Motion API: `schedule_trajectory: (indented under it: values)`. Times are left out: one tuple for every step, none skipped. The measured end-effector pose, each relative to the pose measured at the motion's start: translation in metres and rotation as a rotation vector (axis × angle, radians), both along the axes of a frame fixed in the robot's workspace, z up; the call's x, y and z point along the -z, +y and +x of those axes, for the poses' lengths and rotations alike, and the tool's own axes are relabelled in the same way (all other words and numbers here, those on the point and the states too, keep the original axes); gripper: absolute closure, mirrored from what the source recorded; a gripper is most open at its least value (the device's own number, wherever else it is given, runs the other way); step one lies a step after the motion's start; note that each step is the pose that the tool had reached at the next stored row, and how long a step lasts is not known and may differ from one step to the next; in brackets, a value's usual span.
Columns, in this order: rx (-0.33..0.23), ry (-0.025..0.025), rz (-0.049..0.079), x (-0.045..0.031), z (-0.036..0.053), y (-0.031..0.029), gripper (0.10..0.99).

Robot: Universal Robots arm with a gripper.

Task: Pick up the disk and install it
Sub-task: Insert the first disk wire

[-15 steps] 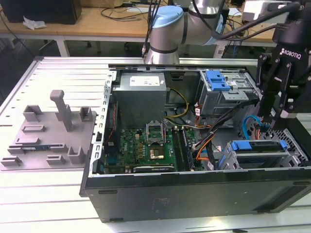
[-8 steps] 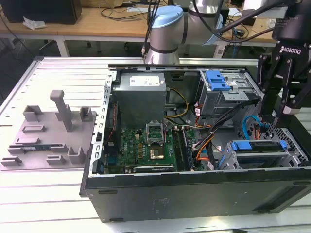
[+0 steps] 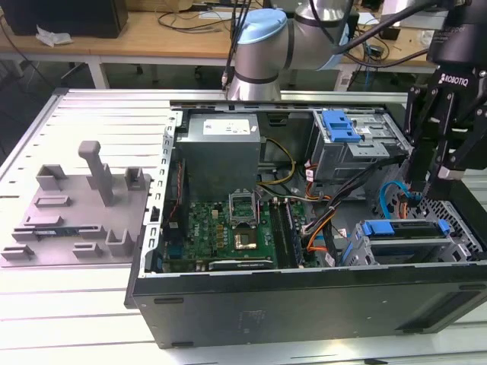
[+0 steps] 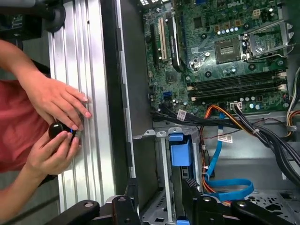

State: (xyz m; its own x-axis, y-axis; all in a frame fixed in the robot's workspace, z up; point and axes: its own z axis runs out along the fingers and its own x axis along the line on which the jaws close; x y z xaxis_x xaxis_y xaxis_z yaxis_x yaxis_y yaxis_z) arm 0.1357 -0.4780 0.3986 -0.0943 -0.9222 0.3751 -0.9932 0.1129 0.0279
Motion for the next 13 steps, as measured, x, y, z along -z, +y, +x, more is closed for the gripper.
schedule_trajectory:
  values:
    - [0.0, 0.0, -0.01, 0.0005, 0.0004, 0.0024, 0.584]
    - [0.0, 0.0, -0.028, 0.0014, 0.0014, 0.0078, 0.584]
    - [0.0, 0.0, -0.036, 0.0021, 0.0028, 0.0128, 0.584]
    - [0.0, 0.0, -0.041, 0.0031, 0.0047, 0.0195, 0.584]
    - [0.0, 0.0, -0.043, 0.0047, 0.0076, 0.0289, 0.584]
    - [0.0, 0.0, -0.044, 0.0053, 0.0091, 0.0341, 0.584]
    - [0.0, 0.0, -0.044, 0.0059, 0.0102, 0.0379, 0.584]
    - [0.0, 0.0, -0.045, 0.0068, 0.0119, 0.0434, 0.584]
    - [0.0, 0.0, -0.045, 0.0074, 0.0134, 0.0472, 0.584]
    - [0.0, 0.0002, -0.045, 0.0089, 0.0175, 0.0534, 0.584]
    - [0.0, 0.0011, -0.045, 0.0103, 0.022, 0.0572, 0.584]
    - [0.0, 0.002, -0.045, 0.0112, 0.0258, 0.0591, 0.584]
    - [0.0, 0.0031, -0.045, 0.012, 0.0307, 0.0606, 0.584]
